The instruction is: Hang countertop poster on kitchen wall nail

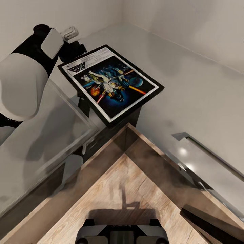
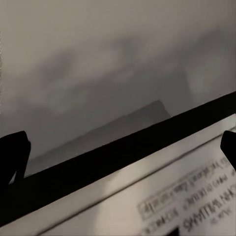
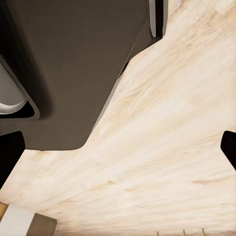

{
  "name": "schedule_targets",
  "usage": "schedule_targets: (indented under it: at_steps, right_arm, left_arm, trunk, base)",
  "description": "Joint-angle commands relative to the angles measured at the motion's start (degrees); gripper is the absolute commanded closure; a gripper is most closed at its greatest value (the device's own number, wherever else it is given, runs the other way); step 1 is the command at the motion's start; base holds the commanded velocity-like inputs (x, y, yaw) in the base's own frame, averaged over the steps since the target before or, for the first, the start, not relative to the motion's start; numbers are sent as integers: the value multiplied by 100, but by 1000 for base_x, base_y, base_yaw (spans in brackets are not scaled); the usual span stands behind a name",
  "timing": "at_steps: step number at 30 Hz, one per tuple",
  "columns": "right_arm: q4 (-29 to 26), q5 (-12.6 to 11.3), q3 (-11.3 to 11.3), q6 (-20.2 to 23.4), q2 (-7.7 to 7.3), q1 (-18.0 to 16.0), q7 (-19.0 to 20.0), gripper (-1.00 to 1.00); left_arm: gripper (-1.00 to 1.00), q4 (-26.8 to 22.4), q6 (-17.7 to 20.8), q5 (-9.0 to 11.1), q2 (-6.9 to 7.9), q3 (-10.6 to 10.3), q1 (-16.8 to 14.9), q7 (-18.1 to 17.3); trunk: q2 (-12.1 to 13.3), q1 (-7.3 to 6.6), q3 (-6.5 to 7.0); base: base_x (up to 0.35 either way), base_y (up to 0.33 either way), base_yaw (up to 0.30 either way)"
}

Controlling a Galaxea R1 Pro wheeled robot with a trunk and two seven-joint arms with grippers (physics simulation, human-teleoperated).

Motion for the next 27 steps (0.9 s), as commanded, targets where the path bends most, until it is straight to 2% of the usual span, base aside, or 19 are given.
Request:
schedule_targets:
  at_steps: [1,9,27]
  right_arm:
    - [26,-45,-32,-18,-2,-8,43,-100]
    - [24,-47,-30,-18,-2,-8,43,-100]
    - [26,-45,-30,-18,-2,-8,43,-100]
  left_arm:
    - [-100,83,39,104,-2,32,2,72]
    - [-100,82,39,104,-2,32,2,72]
    - [-100,79,48,105,-2,40,2,72]
  trunk:
    - [-2,1,-3]
    - [-2,1,-3]
    - [-2,1,-3]
  base:
    - [-9,-4,0]
    - [-165,-54,0]
    - [-67,-22,0]
